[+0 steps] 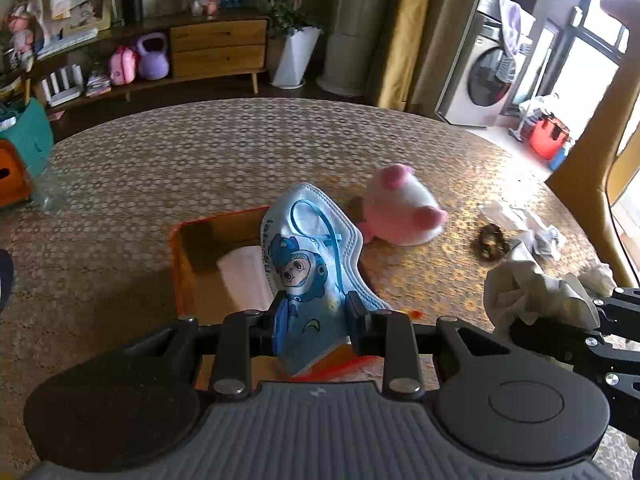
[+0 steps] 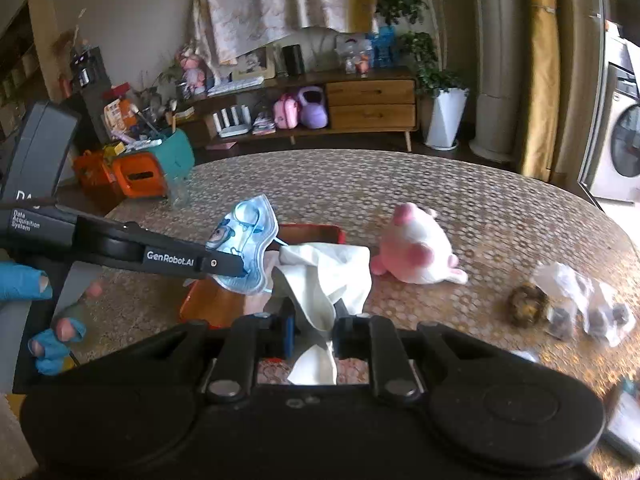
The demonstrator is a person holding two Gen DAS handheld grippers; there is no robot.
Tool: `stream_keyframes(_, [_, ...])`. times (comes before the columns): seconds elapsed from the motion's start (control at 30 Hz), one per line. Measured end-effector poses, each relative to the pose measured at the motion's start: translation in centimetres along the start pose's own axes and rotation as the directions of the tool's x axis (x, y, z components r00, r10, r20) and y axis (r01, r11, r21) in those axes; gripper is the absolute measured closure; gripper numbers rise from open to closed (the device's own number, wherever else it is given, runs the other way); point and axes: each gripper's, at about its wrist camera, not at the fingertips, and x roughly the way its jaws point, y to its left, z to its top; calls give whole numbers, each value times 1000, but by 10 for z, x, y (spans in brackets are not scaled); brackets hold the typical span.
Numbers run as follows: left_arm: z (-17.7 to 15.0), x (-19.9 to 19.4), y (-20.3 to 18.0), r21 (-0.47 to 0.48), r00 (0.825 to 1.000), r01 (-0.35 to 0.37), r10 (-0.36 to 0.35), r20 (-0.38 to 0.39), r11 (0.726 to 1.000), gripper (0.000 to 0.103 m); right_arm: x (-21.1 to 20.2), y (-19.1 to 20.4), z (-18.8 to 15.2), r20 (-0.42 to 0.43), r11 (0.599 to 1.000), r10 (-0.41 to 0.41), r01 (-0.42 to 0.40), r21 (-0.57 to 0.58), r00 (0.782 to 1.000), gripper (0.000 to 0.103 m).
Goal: Organize soft objects
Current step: 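Carry the mask and cloth into the red tin and release both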
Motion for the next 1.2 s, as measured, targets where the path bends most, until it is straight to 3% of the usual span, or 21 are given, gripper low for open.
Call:
stream_keyframes(0.43, [17, 43, 52, -37, 996, -83, 81, -48, 996, 74, 76, 31, 16, -81, 998, 15, -21, -62, 997, 85])
stream_keyframes(0.7, [24, 83, 56, -16, 990, -124, 123, -74, 992, 74, 134, 36, 18, -152, 997, -23, 12, -71, 988, 85])
stream_keyframes(1.2, [24, 129, 51, 20, 981, -75, 77, -178, 997, 74, 184, 35, 9, -247, 995, -51, 29, -93, 968, 84])
